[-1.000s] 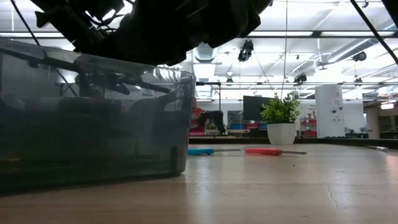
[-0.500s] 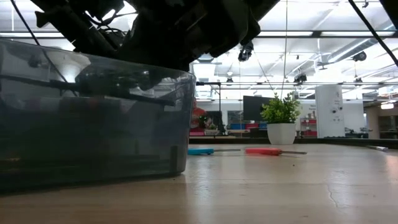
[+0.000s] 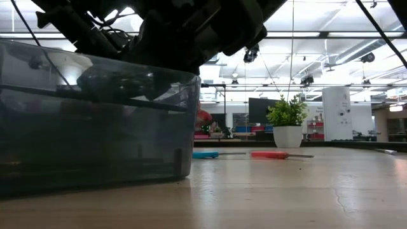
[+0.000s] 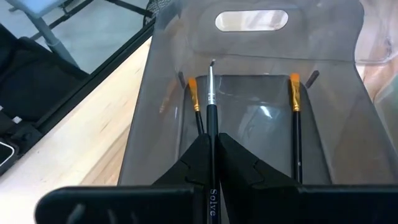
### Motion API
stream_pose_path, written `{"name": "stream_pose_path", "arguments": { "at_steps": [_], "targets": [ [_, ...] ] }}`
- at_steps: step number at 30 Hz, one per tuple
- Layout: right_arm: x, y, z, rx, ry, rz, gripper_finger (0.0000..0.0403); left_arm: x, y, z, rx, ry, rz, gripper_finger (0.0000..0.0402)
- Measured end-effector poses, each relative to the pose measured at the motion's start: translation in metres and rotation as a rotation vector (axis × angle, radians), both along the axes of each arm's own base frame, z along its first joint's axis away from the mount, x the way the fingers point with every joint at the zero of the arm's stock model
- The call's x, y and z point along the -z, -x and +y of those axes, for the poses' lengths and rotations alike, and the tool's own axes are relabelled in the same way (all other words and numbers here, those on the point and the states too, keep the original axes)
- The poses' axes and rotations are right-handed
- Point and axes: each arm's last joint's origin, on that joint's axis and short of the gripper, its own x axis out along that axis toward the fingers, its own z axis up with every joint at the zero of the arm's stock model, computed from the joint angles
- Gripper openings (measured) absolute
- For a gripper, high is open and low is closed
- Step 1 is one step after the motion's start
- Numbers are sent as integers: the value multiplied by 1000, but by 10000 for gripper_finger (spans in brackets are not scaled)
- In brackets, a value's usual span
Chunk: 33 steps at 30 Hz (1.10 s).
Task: Pick & Place Paint Supplies
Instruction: Put the middle silver paint brush into the black transparent bin, then put the bottom silver paint brush into the black transparent bin
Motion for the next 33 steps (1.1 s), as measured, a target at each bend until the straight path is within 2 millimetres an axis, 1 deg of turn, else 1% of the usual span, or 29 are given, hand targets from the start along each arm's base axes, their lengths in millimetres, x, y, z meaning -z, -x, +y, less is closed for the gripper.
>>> {"name": "stream_pose_path", "arguments": {
  "at_steps": [8, 10, 17, 25, 28, 33],
  "targets": [
    [0, 0, 0, 3, -6, 4, 19, 0, 0, 0, 0, 0, 0, 232],
    [0, 0, 0, 8, -12, 7, 27, 0, 0, 0, 0, 0, 0, 232],
    [0, 0, 0, 1, -5, 2, 77, 0, 0, 0, 0, 0, 0, 232],
    [-2, -2, 0, -21, 14, -46, 81, 0, 0, 0, 0, 0, 0, 232],
    [-9, -1, 0, -21, 25, -70, 81, 0, 0, 0, 0, 0, 0, 232],
    [-39, 4, -5, 37, 63, -138, 81, 0, 0, 0, 0, 0, 0, 232]
  ]
}}
